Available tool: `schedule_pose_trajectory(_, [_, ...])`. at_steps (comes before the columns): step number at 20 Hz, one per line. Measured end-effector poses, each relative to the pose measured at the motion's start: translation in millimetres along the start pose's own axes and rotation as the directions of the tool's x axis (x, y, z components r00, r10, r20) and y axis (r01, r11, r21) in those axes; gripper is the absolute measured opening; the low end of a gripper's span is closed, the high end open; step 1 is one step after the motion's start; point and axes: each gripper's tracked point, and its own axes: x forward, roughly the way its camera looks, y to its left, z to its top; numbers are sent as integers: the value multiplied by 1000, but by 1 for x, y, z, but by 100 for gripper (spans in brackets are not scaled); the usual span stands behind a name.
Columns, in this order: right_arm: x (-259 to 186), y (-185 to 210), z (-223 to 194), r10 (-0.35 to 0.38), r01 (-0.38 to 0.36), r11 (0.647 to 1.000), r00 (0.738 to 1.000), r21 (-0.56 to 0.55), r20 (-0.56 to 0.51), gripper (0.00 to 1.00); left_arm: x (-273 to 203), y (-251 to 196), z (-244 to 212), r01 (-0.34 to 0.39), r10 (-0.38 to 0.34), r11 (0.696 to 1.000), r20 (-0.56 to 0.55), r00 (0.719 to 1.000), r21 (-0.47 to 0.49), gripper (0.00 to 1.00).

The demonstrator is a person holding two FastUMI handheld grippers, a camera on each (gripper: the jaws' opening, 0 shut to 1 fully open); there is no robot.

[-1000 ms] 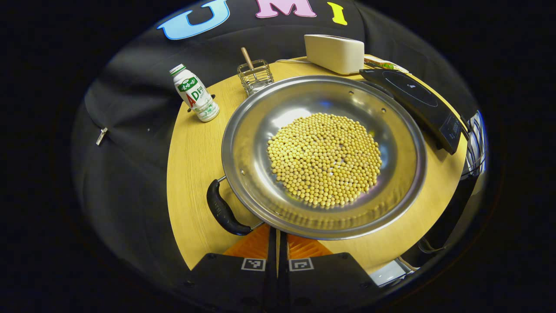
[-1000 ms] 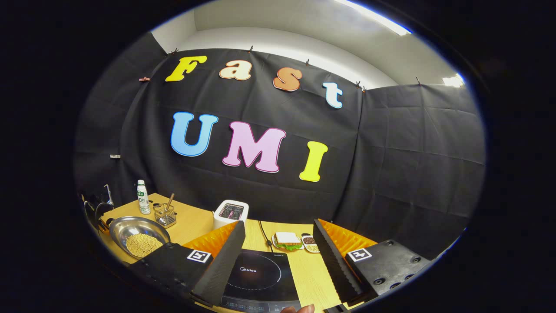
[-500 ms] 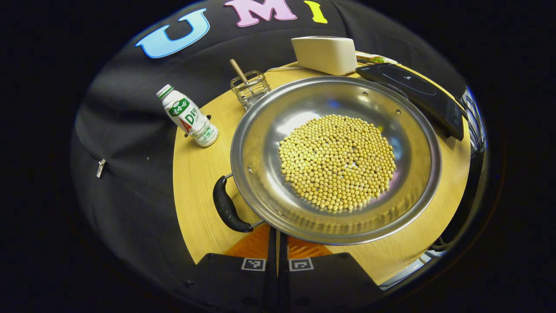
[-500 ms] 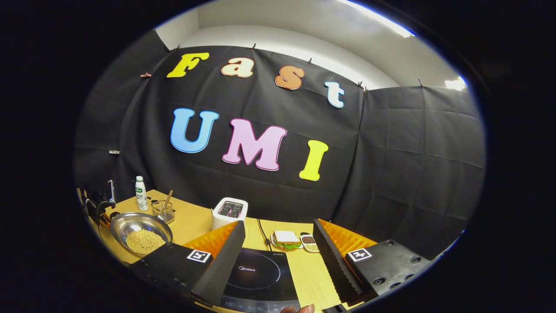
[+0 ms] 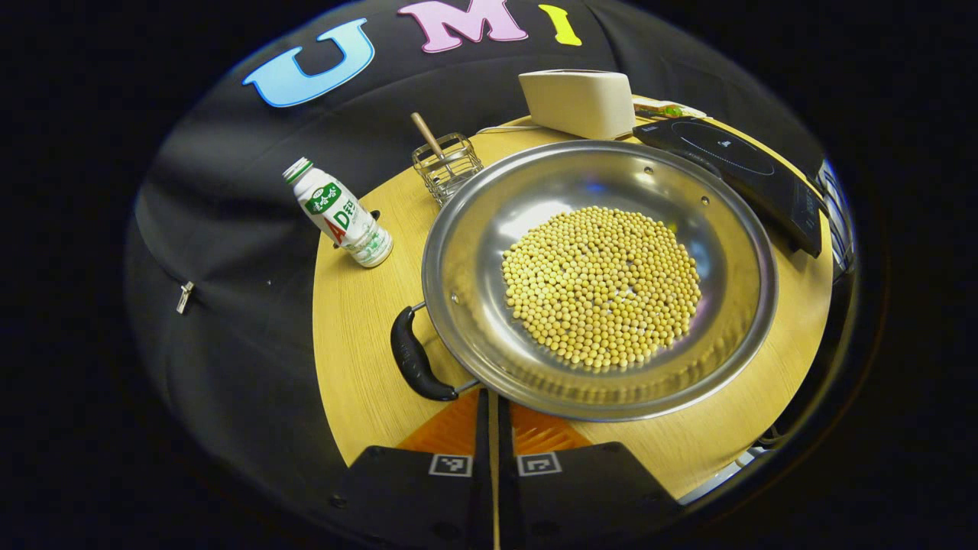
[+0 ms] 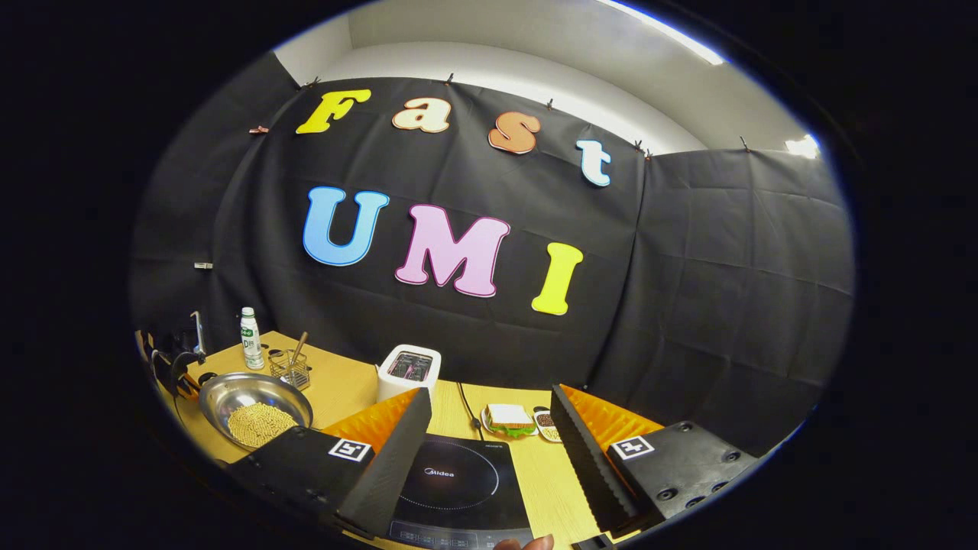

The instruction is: First push the handle of the pot to place it horizontally, then grasp the pot with both hands and set it on the induction cooktop.

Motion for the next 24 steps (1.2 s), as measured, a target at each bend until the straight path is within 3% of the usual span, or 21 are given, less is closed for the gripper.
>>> schedule_pose_trajectory(1, [0, 1, -1, 2, -2, 1000, 1000, 2, -2, 98, -5, 2, -4, -8, 8, 1000, -5, 1000, -2, 24])
schedule_pose_trajectory(4, [3, 4, -5, 10, -9, 1000, 1000, 11, -17, 98, -21, 4, -16, -16, 16, 999, -9, 1000, -48, 45])
schedule_pose_trajectory(5, [4, 5, -5, 15, -14, 1000, 1000, 15, -21, 98, -27, 2, -19, -17, 17, 997, -6, 1000, -72, 67])
schedule_pose_trajectory(7, [6, 8, -7, 23, -23, 1000, 999, 20, -27, 98, -41, 11, -21, -70, 72, 991, 11, 997, -110, 99])
schedule_pose_trajectory(9, [8, 11, -6, 33, -32, 999, 999, 23, -32, 98, -56, 19, -18, -122, 130, 980, 41, 991, -156, 97])
schedule_pose_trajectory(12, [9, 18, -7, 54, -52, 998, 998, 34, -43, 98, -85, 24, -1, -145, 183, 953, 123, 975, -267, 97])
schedule_pose_trajectory(17, [16, 43, -8, 131, -125, 990, 988, 67, -85, 98, -122, 23, 33, -66, 218, 869, 261, 940, -490, 97])
schedule_pose_trajectory(21, [25, 78, -20, 243, -233, 969, 958, 76, -151, 98, -123, 26, 52, -12, 229, 825, 315, 921, -564, 97])
schedule_pose_trajectory(24, [29, 112, -30, 327, -304, 943, 921, 137, -212, 98, -109, 27, 52, 0, 225, 803, 302, 926, -596, 97])
